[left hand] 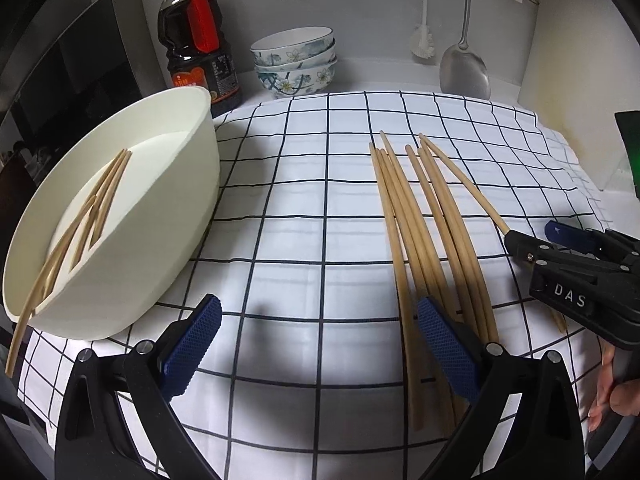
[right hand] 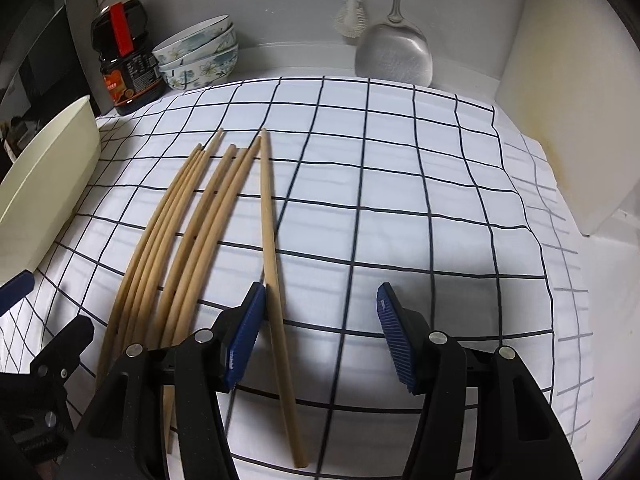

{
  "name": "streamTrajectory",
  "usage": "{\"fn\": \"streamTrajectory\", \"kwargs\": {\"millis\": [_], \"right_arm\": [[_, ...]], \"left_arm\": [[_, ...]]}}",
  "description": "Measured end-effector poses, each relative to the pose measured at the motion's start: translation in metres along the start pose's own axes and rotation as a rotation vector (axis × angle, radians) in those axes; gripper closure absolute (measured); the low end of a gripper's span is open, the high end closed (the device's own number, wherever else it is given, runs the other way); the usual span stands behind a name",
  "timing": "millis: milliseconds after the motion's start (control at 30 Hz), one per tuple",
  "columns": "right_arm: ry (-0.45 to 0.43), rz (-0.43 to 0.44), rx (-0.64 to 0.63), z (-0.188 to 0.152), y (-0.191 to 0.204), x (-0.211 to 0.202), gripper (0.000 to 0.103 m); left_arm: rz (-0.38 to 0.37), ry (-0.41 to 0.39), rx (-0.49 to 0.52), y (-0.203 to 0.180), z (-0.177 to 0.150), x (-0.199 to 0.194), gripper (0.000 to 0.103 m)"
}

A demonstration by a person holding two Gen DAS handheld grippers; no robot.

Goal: Organize utensils
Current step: 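Lower the left gripper onto a chopstick while the right gripper lowers onto another, then close the left gripper on a chopstick while the right gripper closes on another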

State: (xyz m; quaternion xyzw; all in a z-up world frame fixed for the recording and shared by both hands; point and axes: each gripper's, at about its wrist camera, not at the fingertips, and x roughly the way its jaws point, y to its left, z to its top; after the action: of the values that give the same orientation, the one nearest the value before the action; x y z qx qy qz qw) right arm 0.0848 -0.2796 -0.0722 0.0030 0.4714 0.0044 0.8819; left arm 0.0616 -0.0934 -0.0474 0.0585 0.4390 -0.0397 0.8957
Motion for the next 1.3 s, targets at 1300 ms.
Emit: {"fn": "streamTrajectory", "kwargs": {"millis": [1300], "right_arm": [[-0.008, 0.032, -0.089, 0.020, 0.017, 0.012, 0.074]], "left_arm": [[-0.041, 0.067, -0.031, 0.000, 0.036, 0.047, 0.034]]}}
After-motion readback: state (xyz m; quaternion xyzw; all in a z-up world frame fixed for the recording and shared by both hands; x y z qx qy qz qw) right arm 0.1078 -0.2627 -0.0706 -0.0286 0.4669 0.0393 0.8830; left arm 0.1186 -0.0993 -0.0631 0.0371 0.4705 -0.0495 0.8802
